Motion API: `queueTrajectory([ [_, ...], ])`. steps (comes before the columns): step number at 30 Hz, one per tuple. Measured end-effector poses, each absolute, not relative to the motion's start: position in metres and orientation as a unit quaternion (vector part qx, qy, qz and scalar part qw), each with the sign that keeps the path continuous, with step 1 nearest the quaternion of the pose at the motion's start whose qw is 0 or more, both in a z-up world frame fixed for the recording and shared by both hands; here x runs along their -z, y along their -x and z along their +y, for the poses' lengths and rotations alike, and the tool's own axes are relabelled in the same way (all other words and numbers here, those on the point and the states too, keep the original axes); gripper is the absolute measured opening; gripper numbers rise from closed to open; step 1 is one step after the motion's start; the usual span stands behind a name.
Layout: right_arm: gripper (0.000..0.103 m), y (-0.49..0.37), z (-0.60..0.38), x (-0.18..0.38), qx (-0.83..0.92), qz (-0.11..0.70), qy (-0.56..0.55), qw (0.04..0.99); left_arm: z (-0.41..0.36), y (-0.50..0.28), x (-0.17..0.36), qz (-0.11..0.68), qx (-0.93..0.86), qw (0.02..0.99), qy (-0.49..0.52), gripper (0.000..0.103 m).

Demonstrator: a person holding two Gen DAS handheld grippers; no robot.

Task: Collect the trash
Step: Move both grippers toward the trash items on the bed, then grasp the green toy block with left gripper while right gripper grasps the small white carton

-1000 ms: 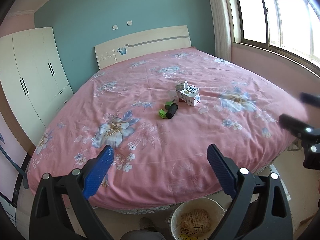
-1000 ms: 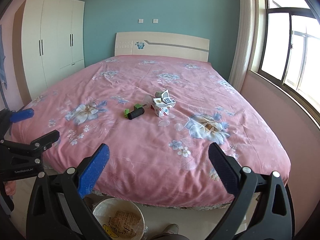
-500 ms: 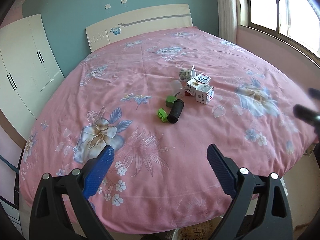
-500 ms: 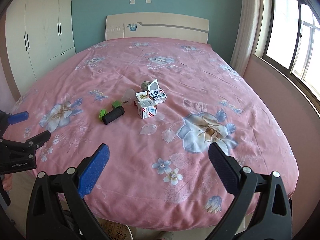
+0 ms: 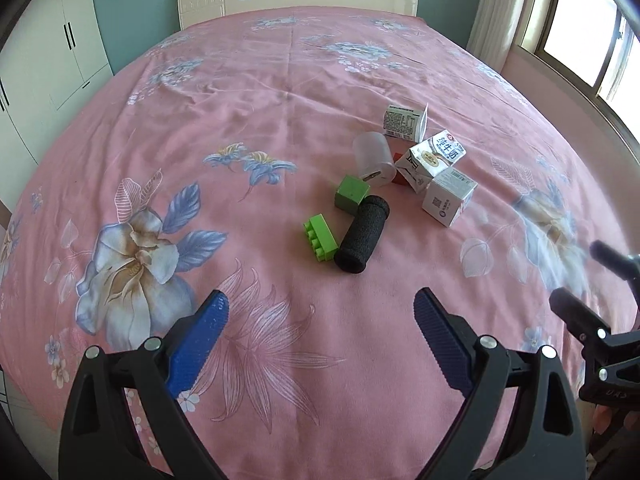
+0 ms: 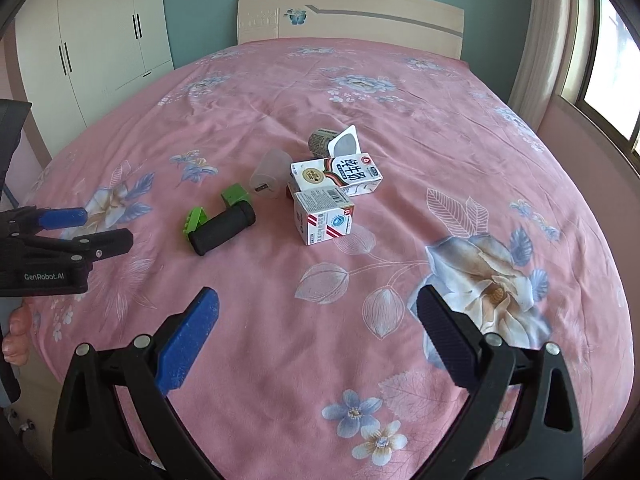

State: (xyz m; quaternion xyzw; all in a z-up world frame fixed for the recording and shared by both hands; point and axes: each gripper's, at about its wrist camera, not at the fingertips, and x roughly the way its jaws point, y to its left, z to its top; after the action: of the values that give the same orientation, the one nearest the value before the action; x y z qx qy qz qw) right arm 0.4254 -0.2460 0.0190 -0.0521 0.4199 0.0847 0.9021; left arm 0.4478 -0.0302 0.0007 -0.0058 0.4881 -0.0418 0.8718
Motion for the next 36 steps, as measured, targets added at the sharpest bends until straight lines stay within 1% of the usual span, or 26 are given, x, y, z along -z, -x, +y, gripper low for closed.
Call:
queueTrajectory([
  [4, 0.097, -0.471, -0.235, 0.004, -0.097, 0.431, 0.068, 0.894, -0.026, -0.487, 0.02, 0.515, 0.024, 0.855, 0.046, 0.095],
  [6, 0.097, -0.494, -0.232, 0.017, -0.101, 0.438, 0.082, 0.889, -0.025, -0.504, 0.034, 0.534, 0.019, 0.843, 0.062, 0.093],
  [8, 0.097, -0.516, -0.232, 0.031, -0.103, 0.446, 0.086, 0.885, -0.025, -0.517, 0.046, 0.548, 0.016, 0.833, 0.075, 0.084],
  [10, 0.097, -0.535, -0.233, 0.044, -0.107, 0.456, 0.087, 0.879, -0.025, -0.527, 0.057, 0.563, 0.014, 0.822, 0.087, 0.08],
  [14, 0.097, -0.561, -0.231, 0.063, -0.128, 0.469, 0.092, 0.869, -0.027, -0.543, 0.079, 0.585, 0.011, 0.804, 0.107, 0.076],
  [17, 0.097, -0.576, -0.231, 0.069, -0.142, 0.477, 0.083, 0.863, -0.028, -0.552, 0.084, 0.585, 0.008, 0.801, 0.126, 0.074],
  [19, 0.096, -0.583, -0.23, 0.069, -0.148, 0.479, 0.076, 0.862, -0.029, -0.557, 0.085, 0.585, 0.011, 0.799, 0.138, 0.069],
  [21, 0.091, -0.587, -0.228, 0.069, -0.157, 0.479, 0.072, 0.86, -0.027, -0.56, 0.088, 0.585, 0.015, 0.797, 0.152, 0.067],
  [23, 0.081, -0.589, -0.227, 0.07, -0.161, 0.484, 0.067, 0.857, -0.021, -0.562, 0.092, 0.582, 0.011, 0.796, 0.165, 0.067],
  [27, 0.08, -0.589, -0.225, 0.075, -0.167, 0.487, 0.063, 0.855, -0.002, -0.565, 0.104, 0.581, 0.014, 0.783, 0.223, 0.066],
  [29, 0.079, -0.589, -0.225, 0.077, -0.167, 0.488, 0.06, 0.854, 0.0, -0.567, 0.104, 0.58, 0.014, 0.783, 0.225, 0.061],
  [30, 0.078, -0.589, -0.225, 0.077, -0.167, 0.488, 0.057, 0.855, 0.0, -0.569, 0.105, 0.581, 0.011, 0.784, 0.22, 0.06],
  [32, 0.071, -0.589, -0.225, 0.079, -0.168, 0.491, 0.053, 0.853, -0.002, -0.572, 0.108, 0.584, 0.009, 0.785, 0.204, 0.056],
  [36, 0.07, -0.592, -0.221, 0.08, -0.162, 0.493, 0.064, 0.853, -0.012, -0.574, 0.109, 0.588, 0.01, 0.795, 0.149, 0.054],
])
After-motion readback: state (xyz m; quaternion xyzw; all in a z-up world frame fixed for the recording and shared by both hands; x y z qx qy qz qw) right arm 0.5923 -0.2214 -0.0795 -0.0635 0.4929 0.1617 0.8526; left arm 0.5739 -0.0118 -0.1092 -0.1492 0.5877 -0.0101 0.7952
